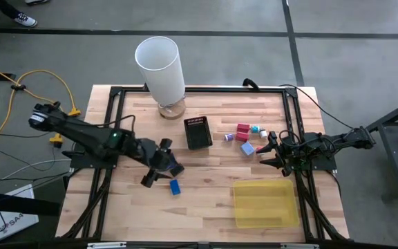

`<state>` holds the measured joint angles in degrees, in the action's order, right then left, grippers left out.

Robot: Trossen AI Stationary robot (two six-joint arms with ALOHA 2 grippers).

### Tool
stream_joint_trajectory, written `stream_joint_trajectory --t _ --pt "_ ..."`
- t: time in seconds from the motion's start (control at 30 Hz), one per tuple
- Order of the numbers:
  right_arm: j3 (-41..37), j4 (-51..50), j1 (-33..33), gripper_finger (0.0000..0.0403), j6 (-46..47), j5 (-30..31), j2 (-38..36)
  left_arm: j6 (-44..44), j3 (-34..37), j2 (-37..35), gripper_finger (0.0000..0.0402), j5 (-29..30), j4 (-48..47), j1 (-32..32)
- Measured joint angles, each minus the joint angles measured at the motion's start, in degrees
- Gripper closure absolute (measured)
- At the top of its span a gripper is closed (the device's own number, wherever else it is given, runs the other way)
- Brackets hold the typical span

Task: Pick & Place Office items
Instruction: Put the bottom blue digital timer into the black bin

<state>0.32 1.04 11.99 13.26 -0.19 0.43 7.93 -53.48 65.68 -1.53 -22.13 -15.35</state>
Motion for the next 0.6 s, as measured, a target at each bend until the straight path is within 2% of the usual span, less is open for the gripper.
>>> stream_joint_trajectory --t 0.2,0.6 --pt "0.0 0.0 0.0 0.0213 0.0 0.0 0.0 3.6 -0.7 1.7 0.0146 -5.7 -0.3 4.5" --pt "0.0 0.0 0.0 0.0213 0.0 0.0 0.0 5.8 -0.7 1.8 0.0146 -6.0 0.0 8.2"
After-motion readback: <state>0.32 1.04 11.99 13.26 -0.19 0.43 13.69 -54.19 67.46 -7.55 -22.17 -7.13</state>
